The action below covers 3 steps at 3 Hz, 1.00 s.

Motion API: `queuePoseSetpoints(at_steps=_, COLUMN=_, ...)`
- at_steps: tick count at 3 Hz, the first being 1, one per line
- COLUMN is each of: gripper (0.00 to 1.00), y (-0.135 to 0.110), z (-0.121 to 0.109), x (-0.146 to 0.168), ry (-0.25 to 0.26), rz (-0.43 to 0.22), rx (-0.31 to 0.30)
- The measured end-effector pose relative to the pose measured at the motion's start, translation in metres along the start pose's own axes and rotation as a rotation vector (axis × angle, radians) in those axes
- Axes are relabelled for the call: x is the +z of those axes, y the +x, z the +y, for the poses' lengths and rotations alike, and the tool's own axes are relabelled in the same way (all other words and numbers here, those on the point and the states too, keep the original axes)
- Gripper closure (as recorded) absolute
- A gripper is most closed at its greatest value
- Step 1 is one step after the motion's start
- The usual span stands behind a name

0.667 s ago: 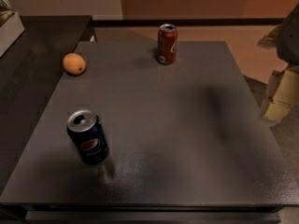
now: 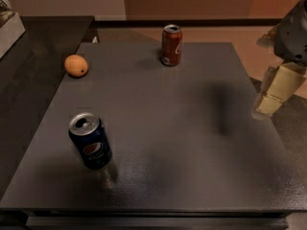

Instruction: Move coke can near orange

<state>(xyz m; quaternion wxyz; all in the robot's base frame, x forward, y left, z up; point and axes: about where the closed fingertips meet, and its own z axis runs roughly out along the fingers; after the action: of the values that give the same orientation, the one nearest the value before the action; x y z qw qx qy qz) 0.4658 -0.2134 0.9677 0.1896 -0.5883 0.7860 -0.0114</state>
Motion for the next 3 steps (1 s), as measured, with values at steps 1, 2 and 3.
queuePoseSetpoints(at_steps=1, gripper=0.00, y=-0.004, z=-0.025, x=0.025, ry=0.009, rz=-0.047, rx=0.073)
queuePoseSetpoints(at_steps=2, gripper=0.00, y=-0.015, z=-0.058, x=0.046, ry=0.024, rz=-0.114, rx=0.146)
queuePoseSetpoints(at_steps=3, gripper=0.00, y=-0.039, z=-0.088, x=0.063, ry=0.047, rz=-0.196, rx=0.184)
